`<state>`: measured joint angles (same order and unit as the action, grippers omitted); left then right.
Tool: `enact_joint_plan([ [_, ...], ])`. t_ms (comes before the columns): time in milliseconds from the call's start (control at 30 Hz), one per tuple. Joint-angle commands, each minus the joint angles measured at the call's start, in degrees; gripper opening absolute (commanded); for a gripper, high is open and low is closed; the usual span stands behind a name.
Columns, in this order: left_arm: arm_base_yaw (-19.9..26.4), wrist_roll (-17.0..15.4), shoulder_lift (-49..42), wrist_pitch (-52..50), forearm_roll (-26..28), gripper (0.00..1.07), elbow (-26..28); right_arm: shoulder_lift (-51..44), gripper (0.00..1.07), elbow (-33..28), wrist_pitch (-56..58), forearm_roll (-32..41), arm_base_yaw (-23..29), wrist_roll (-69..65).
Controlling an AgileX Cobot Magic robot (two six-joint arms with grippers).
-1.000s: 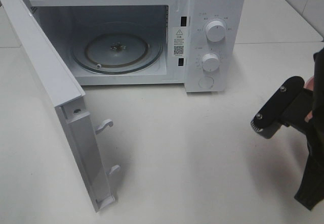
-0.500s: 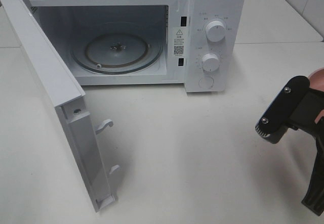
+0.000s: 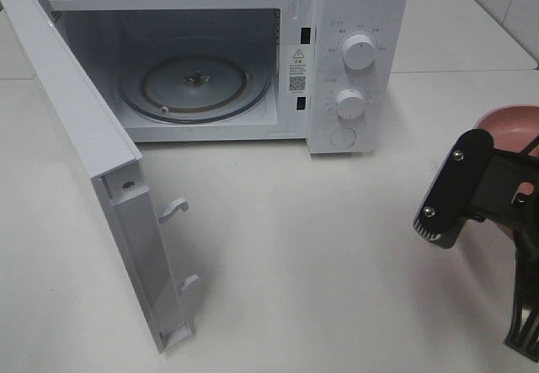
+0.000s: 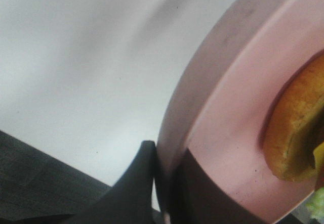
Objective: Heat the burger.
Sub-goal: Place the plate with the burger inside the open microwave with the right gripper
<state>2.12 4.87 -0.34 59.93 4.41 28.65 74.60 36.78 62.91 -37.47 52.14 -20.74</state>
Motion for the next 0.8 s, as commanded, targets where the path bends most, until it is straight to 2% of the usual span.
enact_joint_plan([
  [33,0.17,-0.34,-1.03,-0.52,0.52,0.98,-0.23,-0.52,0.02,-0.17,-0.63,-6.65,0.17,0.80],
  [167,0.17,-0.34,-1.03,-0.52,0.52,0.98,-0.23,-0.52,0.02,-0.17,-4.07,-9.68,0.17,2.64],
  [800,0.17,-0.34,-1.03,-0.52,0.52,0.98,-0.23,-0.52,0.02,-0.23,-14.61,-12.38,0.17,18.05],
])
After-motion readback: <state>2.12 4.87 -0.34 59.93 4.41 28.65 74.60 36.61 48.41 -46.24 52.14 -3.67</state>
